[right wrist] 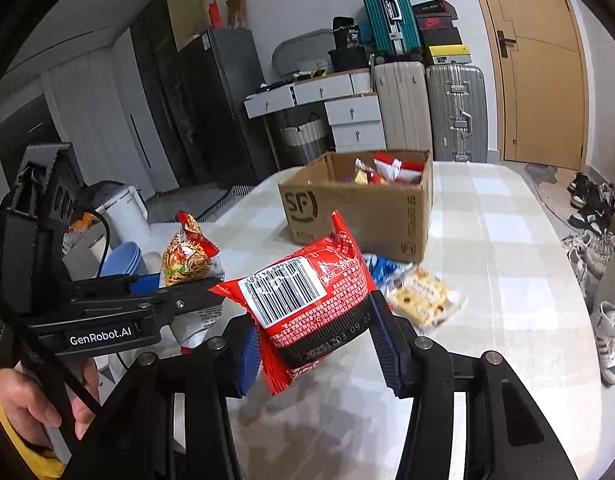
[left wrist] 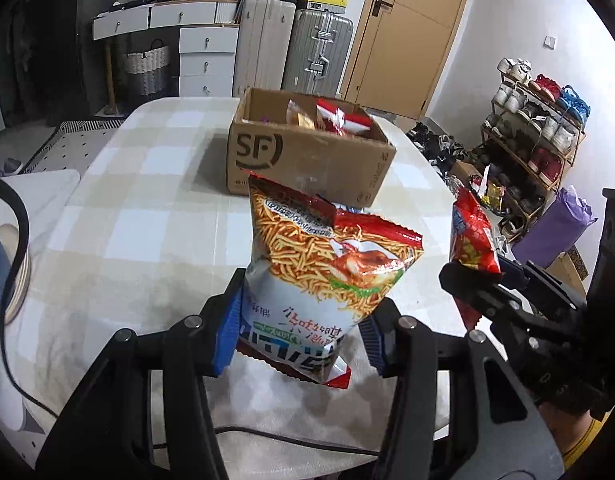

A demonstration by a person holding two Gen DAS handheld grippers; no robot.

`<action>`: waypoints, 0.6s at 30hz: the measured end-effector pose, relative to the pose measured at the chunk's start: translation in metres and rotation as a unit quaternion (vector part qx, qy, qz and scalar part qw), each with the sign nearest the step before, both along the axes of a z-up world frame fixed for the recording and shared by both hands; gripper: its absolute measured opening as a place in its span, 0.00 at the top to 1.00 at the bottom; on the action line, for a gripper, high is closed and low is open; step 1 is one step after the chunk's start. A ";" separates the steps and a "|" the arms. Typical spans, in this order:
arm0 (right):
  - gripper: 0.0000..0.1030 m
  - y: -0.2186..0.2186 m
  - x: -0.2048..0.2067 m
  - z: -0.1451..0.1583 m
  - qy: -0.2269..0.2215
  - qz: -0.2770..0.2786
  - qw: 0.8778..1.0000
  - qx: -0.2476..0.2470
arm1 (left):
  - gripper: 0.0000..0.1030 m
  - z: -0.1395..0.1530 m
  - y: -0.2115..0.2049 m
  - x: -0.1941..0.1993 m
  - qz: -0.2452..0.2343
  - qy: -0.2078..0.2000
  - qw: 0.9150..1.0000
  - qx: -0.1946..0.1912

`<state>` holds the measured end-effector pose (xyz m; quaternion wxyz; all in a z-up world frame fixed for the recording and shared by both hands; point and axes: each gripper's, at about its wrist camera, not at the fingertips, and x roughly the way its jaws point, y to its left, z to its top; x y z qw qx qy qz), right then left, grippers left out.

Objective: Organize snacks
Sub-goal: 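Lower noodle bag with left tool while right tool lowers red biscuit pack over box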

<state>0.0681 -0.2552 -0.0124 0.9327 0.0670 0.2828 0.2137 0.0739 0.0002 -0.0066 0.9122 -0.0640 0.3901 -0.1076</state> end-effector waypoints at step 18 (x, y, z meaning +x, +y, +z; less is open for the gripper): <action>0.53 0.006 0.095 0.067 -0.035 0.007 0.999 -0.006 | 0.53 0.064 0.008 0.125 -0.008 -0.002 1.000 -0.005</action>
